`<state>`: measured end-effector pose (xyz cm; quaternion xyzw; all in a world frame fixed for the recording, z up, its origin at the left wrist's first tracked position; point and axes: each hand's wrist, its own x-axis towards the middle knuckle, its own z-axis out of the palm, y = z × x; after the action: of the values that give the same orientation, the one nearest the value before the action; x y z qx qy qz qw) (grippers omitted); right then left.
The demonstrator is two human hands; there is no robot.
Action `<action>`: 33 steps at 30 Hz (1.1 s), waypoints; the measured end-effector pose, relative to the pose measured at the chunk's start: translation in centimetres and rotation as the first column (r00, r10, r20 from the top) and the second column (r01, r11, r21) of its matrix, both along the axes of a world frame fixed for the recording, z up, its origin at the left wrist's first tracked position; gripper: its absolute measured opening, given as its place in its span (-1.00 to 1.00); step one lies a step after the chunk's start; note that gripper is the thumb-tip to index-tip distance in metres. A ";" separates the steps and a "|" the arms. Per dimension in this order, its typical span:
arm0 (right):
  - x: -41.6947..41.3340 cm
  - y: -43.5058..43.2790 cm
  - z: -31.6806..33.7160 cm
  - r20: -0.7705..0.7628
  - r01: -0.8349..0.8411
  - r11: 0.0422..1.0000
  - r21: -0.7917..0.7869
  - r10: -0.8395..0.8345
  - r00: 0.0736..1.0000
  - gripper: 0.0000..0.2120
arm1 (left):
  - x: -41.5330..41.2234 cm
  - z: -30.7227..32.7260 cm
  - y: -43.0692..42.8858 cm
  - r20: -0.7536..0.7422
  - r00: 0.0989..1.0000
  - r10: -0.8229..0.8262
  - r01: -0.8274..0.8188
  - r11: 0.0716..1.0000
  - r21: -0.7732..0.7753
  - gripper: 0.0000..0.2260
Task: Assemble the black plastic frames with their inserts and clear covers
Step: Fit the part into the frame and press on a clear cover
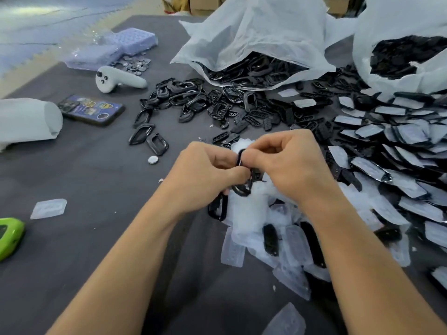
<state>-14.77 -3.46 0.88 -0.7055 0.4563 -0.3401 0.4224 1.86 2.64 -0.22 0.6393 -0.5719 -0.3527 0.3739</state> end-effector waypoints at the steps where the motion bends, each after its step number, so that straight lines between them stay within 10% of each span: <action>1: 0.3 0.1 -0.1 0.064 0.036 0.999 0.002 -0.036 0.997 -0.91 | 0.0 -0.2 -0.2 -0.054 0.998 0.036 -0.037 0.999 -0.016 -0.88; 6: 1.7 1.7 -0.3 -0.148 0.037 0.976 -0.213 -0.069 0.987 -0.92 | 2.2 -0.1 -1.0 -0.407 0.828 0.385 -0.436 0.900 -0.035 -0.83; 13: 5.4 5.4 -1.1 -0.689 -0.214 0.915 -0.343 -0.090 0.719 -0.67 | 3.1 -0.9 -1.4 -0.406 0.770 0.493 -0.549 0.835 -0.026 -0.84; 21: 4.7 4.9 -0.7 -0.628 -0.081 0.954 -0.289 -0.124 0.768 -0.85 | 2.3 -1.4 -1.8 -0.438 0.779 0.449 -0.519 0.854 -0.047 -0.84; 28: 2.2 1.7 -0.3 -0.015 0.268 0.945 -0.189 -0.275 0.961 -0.83 | -0.1 -1.6 -1.6 -0.379 0.849 0.368 -0.453 0.877 -0.162 -0.80; 33: 1.9 1.5 -0.6 -0.003 0.268 0.905 -0.331 -0.285 0.958 -0.87 | -2.1 -1.8 -1.5 -0.422 0.866 0.270 -0.358 0.922 -0.145 -0.80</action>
<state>-12.86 -1.92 0.27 -0.7023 0.4995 -0.4494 0.2350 -0.25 1.17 -2.02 0.5951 -0.4077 -0.3431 0.6016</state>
